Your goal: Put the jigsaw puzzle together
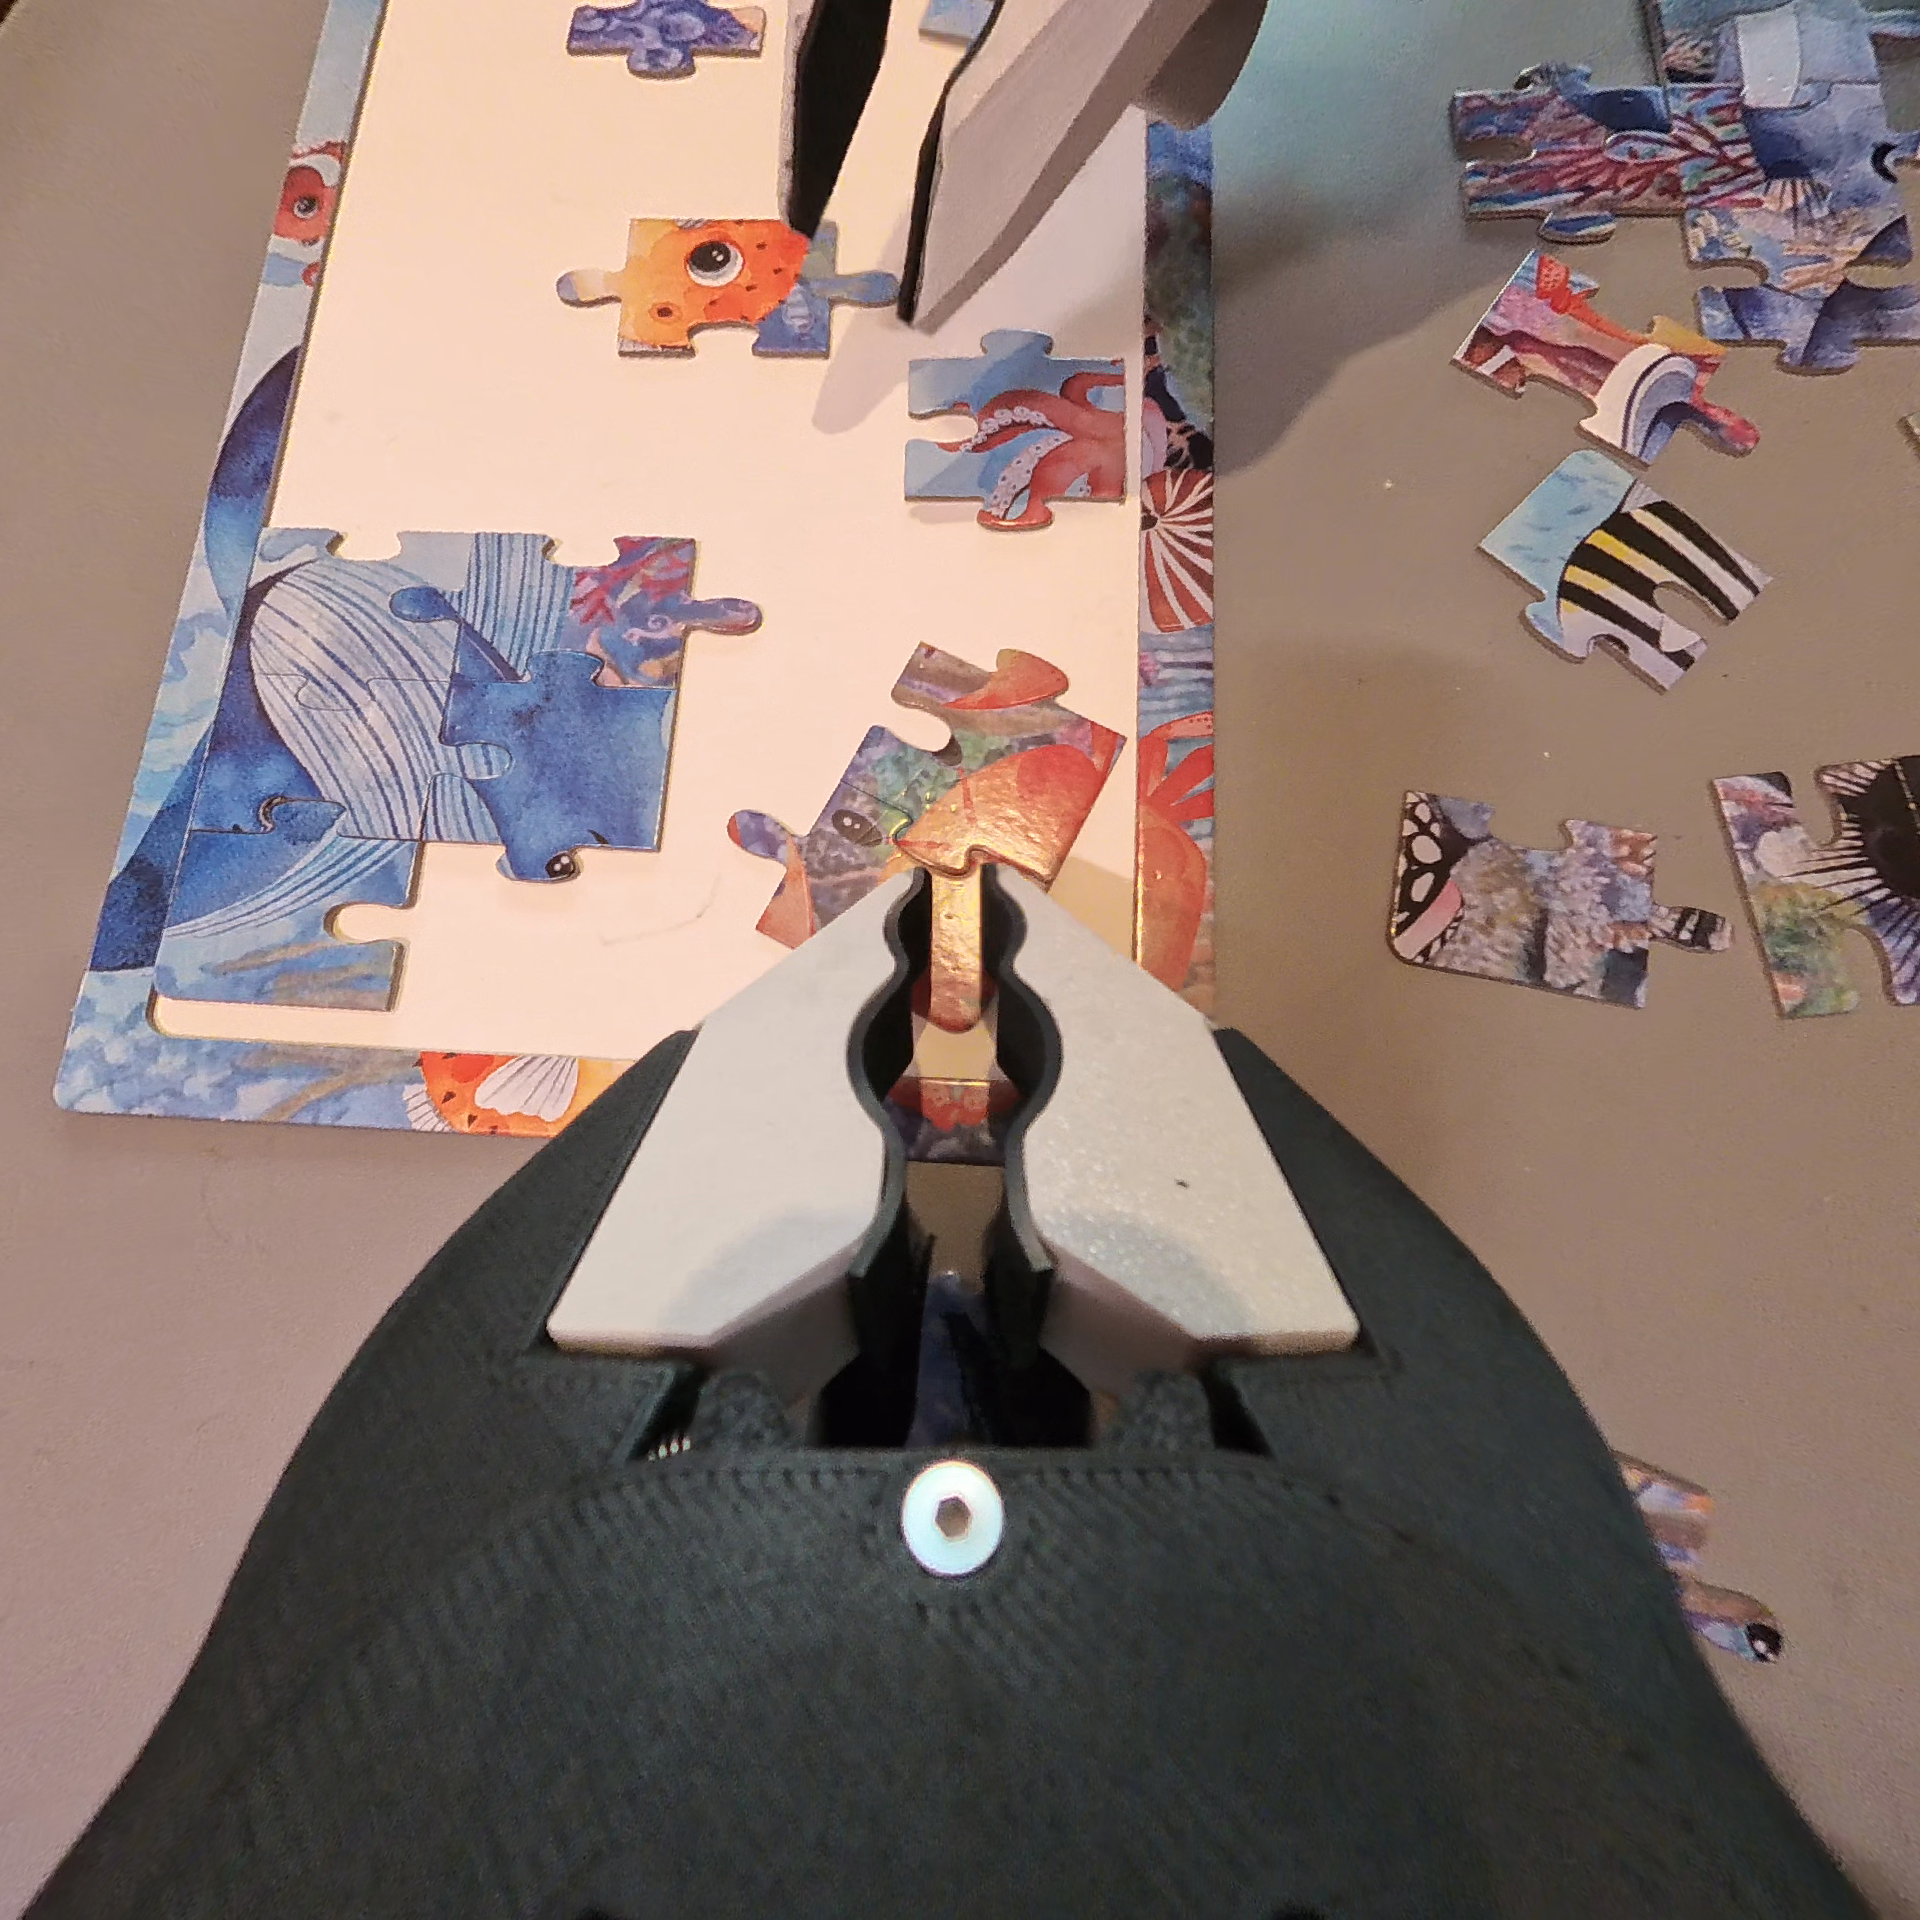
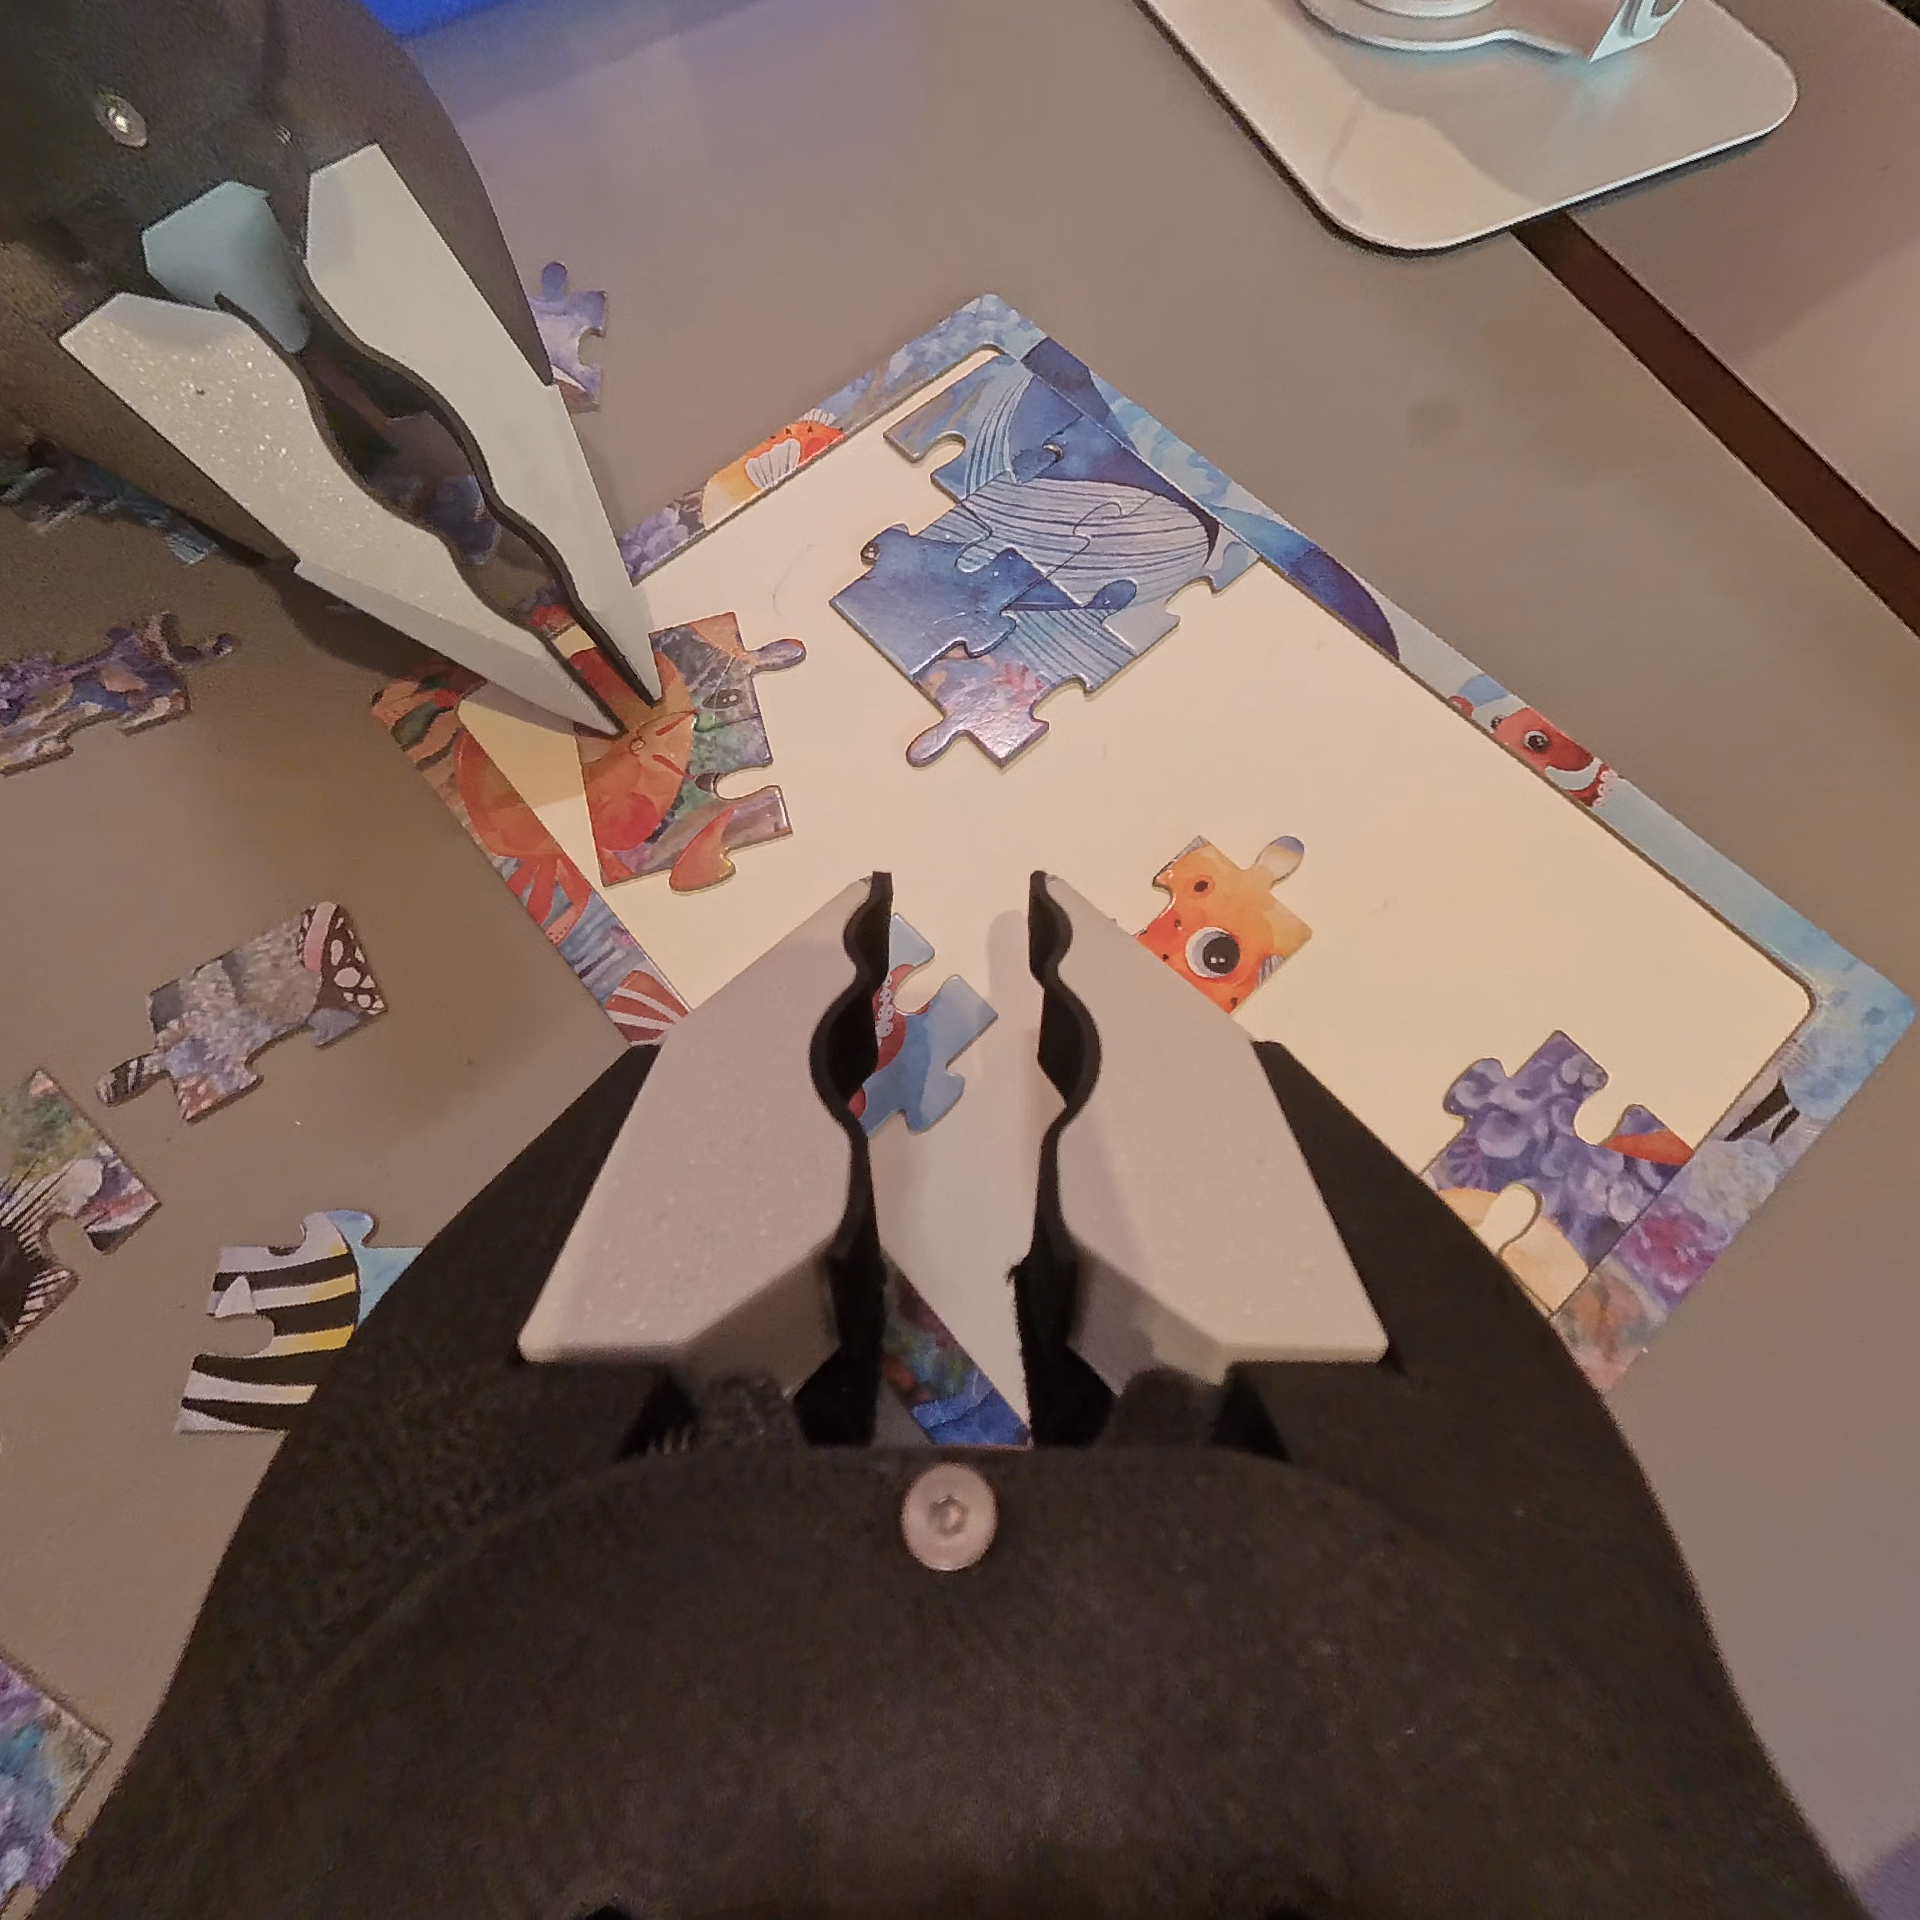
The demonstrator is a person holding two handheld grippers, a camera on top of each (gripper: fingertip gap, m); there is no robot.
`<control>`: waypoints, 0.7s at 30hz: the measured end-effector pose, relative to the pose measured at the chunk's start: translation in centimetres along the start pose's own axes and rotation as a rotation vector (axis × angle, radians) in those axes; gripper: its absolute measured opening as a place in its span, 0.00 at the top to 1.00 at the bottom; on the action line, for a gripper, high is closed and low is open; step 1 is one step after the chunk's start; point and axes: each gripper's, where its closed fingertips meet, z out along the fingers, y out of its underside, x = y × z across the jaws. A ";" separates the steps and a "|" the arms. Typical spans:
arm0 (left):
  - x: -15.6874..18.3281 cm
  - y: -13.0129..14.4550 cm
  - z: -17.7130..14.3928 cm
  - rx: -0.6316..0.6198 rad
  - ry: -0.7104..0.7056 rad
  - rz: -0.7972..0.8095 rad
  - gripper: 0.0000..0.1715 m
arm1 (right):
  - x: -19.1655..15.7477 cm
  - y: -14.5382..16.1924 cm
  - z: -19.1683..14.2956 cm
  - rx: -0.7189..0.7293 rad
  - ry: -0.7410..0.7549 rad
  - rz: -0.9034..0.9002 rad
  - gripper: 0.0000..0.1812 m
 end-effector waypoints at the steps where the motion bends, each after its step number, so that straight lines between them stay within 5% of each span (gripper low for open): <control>1: 0.0 0.0 0.0 -0.001 0.002 0.000 0.95 | 0.0 0.0 0.0 0.003 0.000 0.002 0.86; 10: -0.9 0.2 -0.3 -0.008 -0.039 -0.017 0.80 | 0.0 0.1 0.1 0.001 -0.004 0.006 0.86; 21: -0.8 0.1 -0.1 0.003 -0.023 -0.031 0.80 | 0.1 0.3 0.2 -0.004 -0.008 0.013 0.86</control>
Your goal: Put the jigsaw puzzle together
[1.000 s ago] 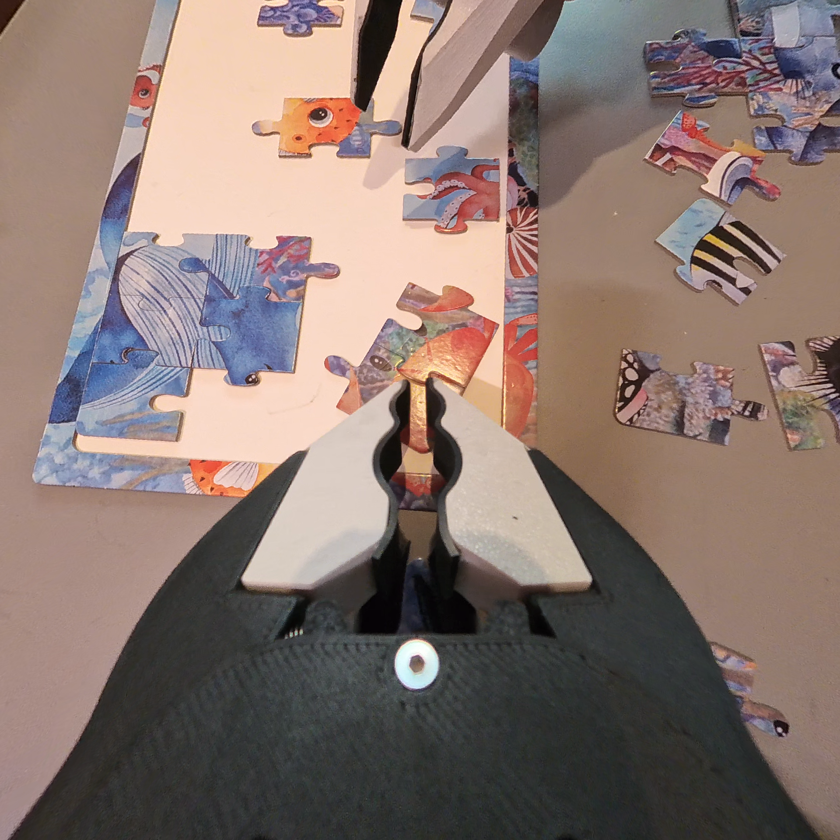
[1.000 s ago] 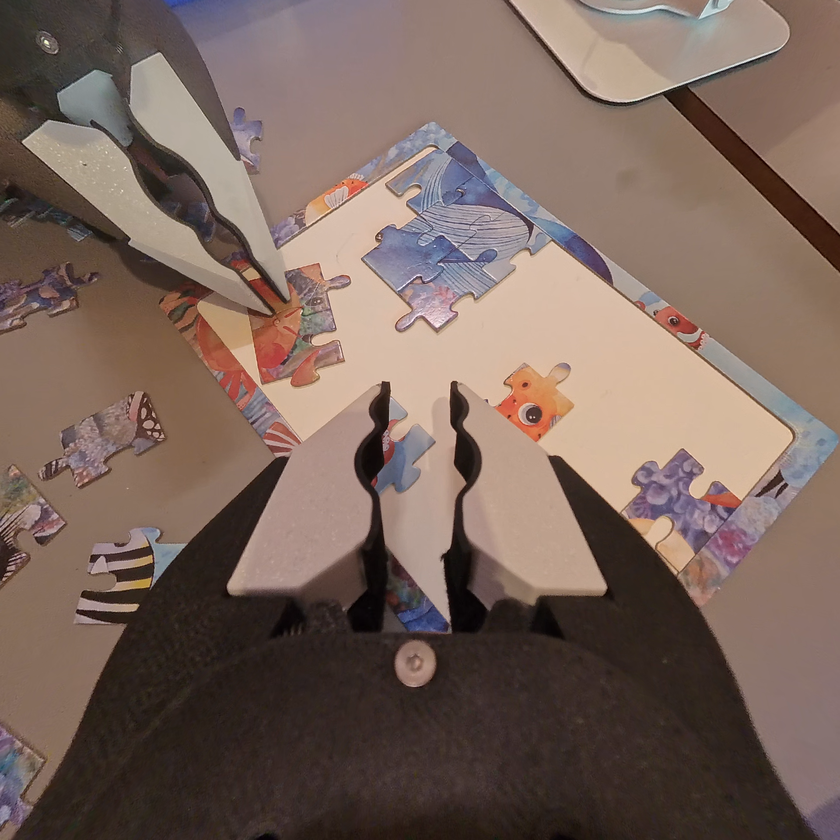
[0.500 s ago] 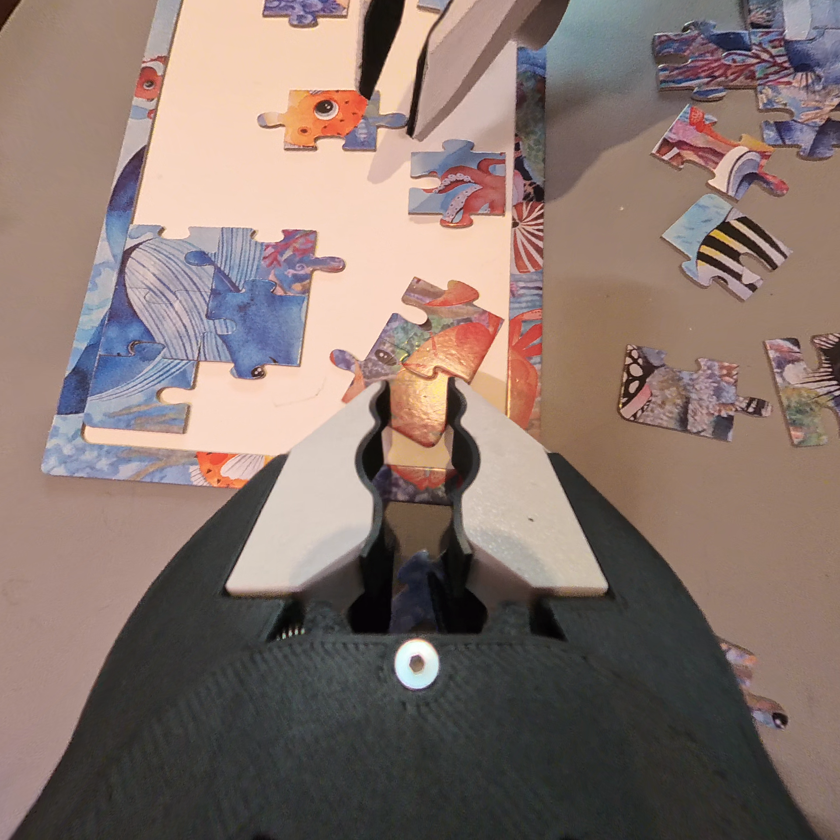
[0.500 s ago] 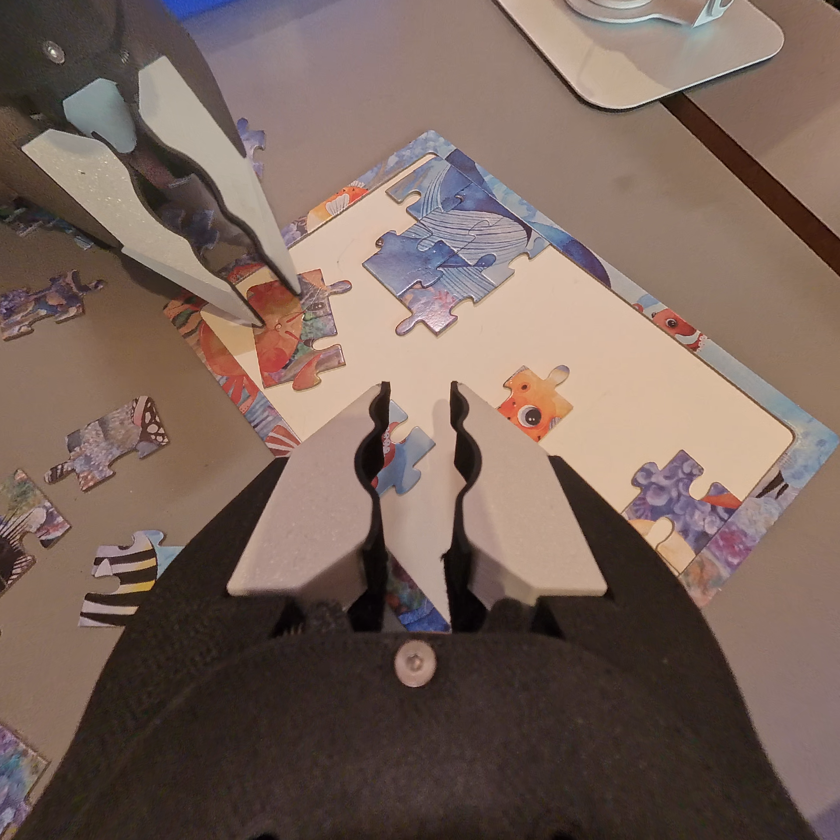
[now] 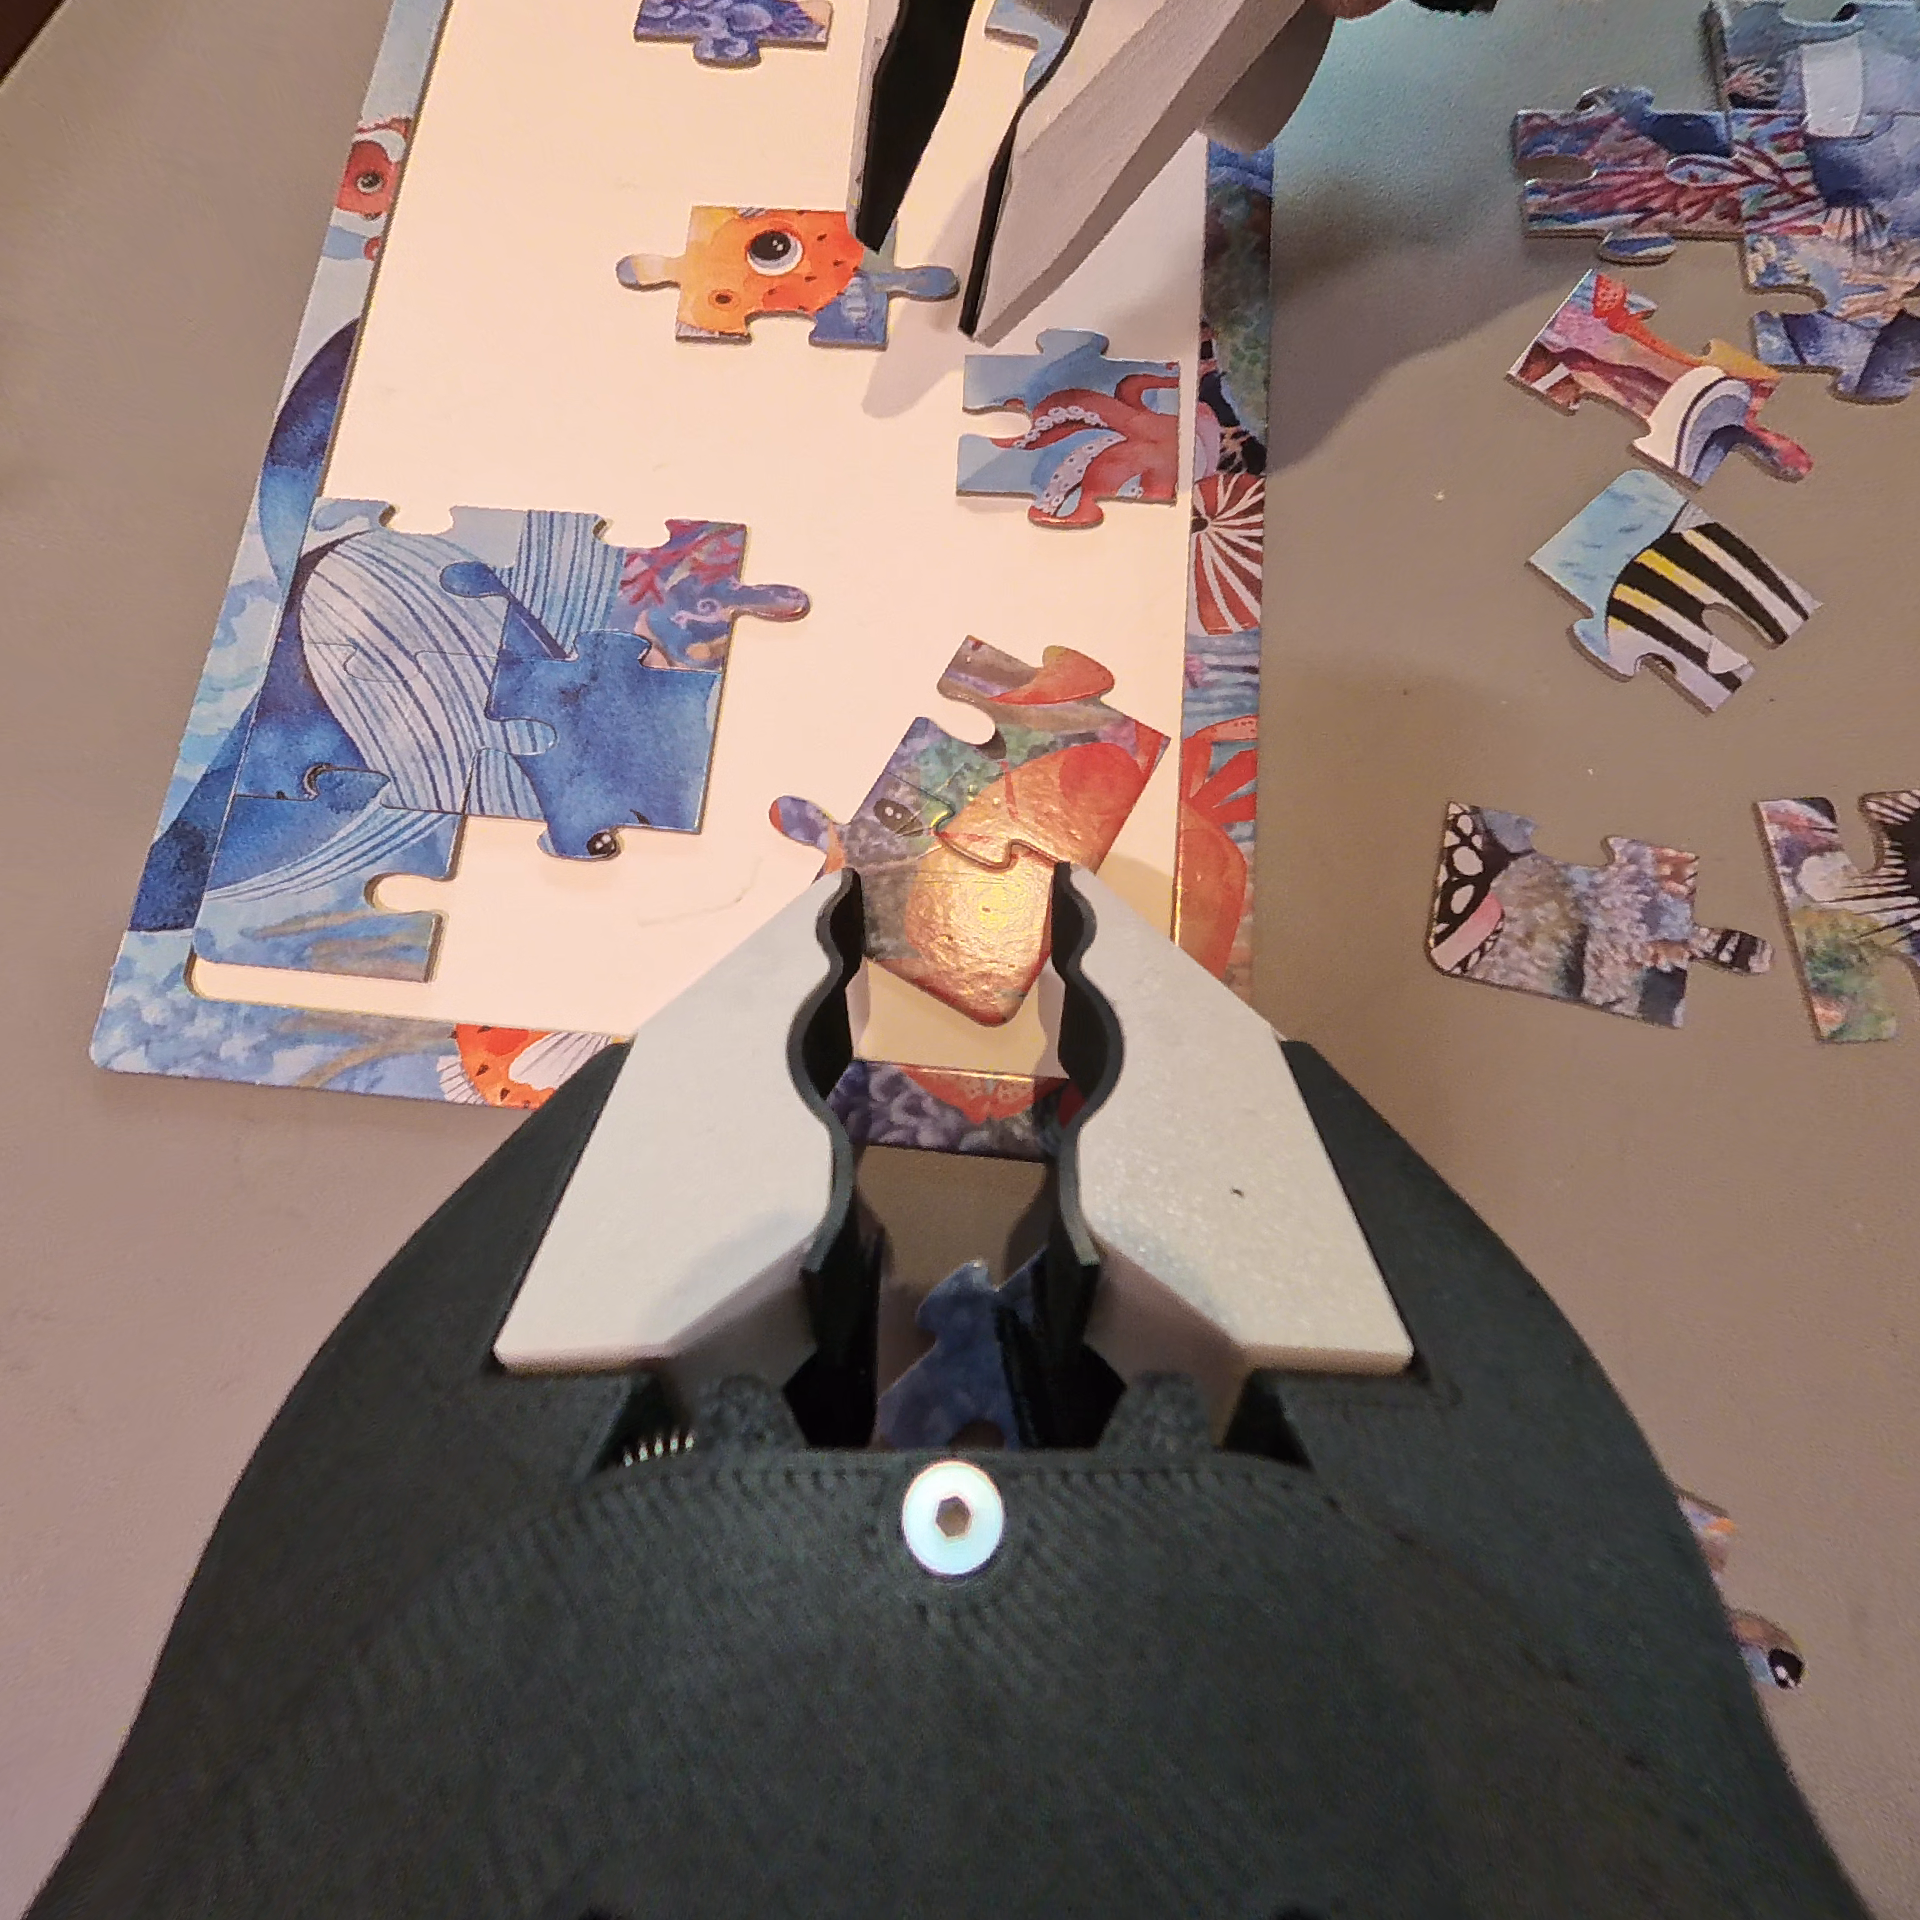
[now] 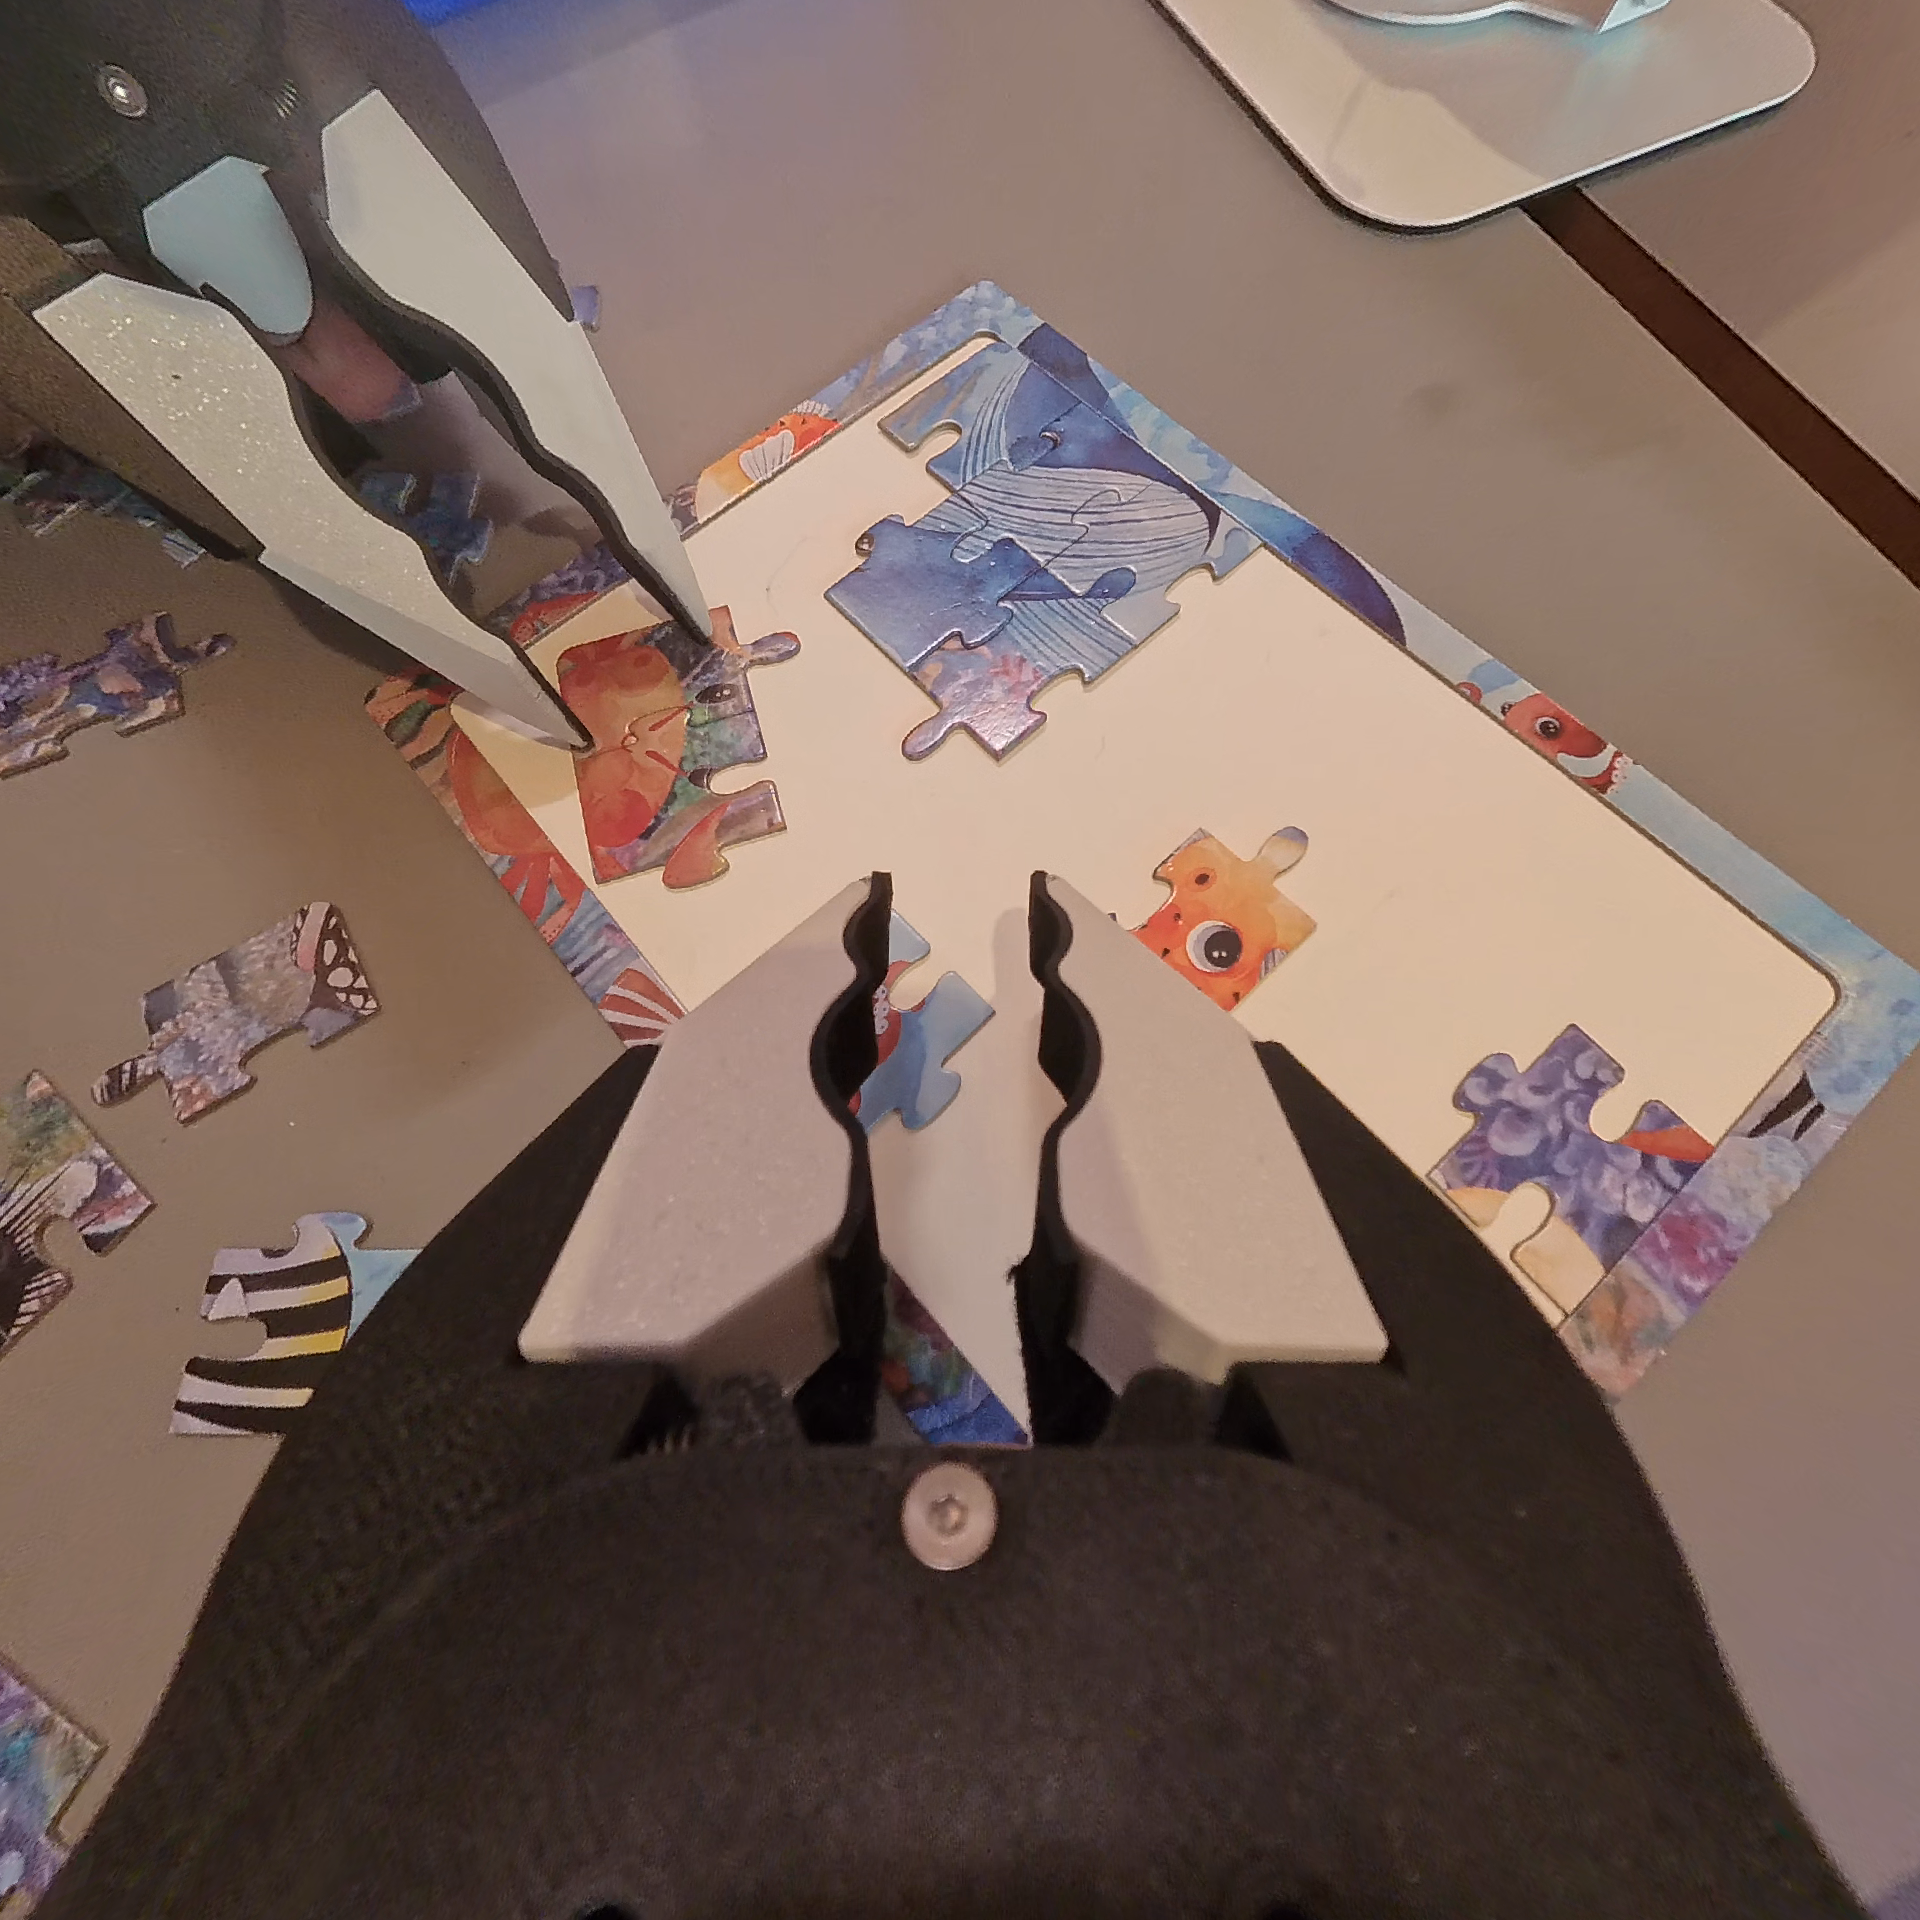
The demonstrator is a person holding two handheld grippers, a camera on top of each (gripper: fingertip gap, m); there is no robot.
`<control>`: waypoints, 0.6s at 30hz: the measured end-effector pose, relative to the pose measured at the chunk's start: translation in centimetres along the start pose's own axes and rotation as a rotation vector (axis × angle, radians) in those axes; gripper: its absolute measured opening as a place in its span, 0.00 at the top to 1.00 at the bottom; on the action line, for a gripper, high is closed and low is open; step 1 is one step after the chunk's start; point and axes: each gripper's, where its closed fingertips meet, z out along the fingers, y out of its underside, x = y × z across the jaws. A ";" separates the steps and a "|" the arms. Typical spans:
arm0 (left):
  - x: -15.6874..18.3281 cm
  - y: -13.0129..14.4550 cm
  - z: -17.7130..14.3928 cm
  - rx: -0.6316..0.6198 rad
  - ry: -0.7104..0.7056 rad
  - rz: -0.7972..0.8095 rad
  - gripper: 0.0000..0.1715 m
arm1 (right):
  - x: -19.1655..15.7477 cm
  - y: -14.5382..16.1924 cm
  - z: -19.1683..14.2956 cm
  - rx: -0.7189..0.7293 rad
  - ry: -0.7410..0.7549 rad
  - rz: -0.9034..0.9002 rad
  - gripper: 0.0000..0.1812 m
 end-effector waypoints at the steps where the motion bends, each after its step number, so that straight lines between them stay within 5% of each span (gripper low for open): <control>1: 0.0 0.0 0.0 0.000 -0.001 0.001 0.80 | 0.0 0.0 0.0 0.000 -0.001 0.000 0.86; 11: -0.8 0.1 -0.3 0.000 -0.035 -0.023 0.71 | 0.0 -0.1 -0.1 0.003 -0.001 0.002 0.86; 18: 0.1 0.0 0.0 0.000 0.002 0.001 0.80 | 0.0 0.0 0.0 -0.001 -0.005 0.004 0.86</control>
